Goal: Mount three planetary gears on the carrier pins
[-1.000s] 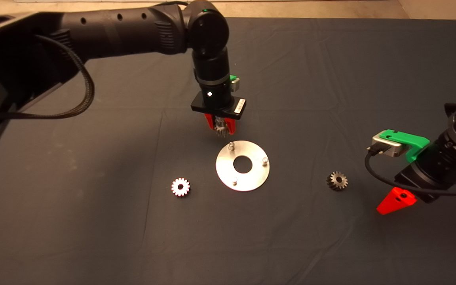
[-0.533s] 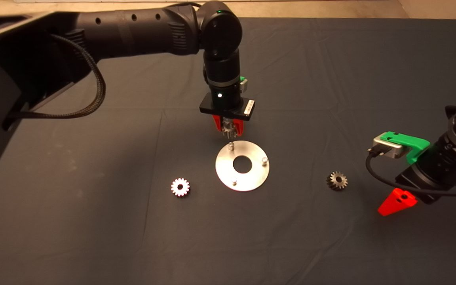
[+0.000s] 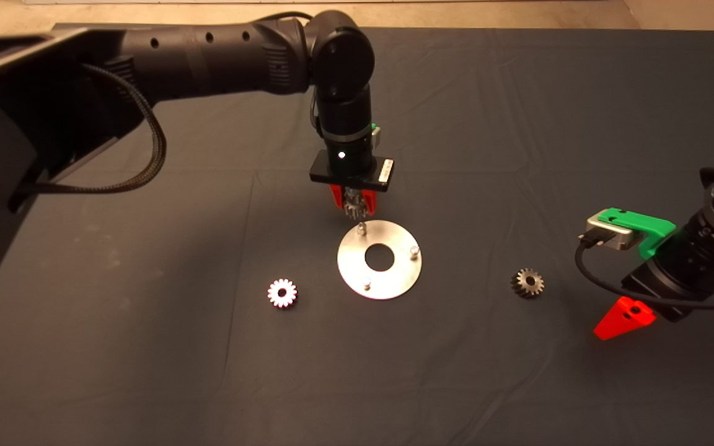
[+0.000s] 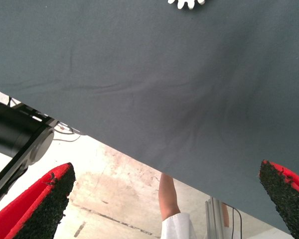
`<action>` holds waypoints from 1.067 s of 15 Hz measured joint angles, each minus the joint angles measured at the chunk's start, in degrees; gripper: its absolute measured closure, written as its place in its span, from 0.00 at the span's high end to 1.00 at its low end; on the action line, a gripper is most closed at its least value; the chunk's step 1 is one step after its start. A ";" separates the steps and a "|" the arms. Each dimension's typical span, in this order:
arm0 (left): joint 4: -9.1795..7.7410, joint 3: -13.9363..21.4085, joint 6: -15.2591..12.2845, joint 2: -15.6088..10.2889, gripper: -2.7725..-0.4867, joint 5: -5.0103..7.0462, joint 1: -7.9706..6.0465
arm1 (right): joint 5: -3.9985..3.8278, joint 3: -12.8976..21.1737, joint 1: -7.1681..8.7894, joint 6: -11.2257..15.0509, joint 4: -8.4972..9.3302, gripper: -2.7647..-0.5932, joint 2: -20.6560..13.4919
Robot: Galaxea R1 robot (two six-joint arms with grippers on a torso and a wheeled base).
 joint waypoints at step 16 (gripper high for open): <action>3.04 1.82 -1.80 -0.35 0.17 -0.06 1.92 | 0.01 1.13 -1.14 0.13 -0.04 1.00 0.02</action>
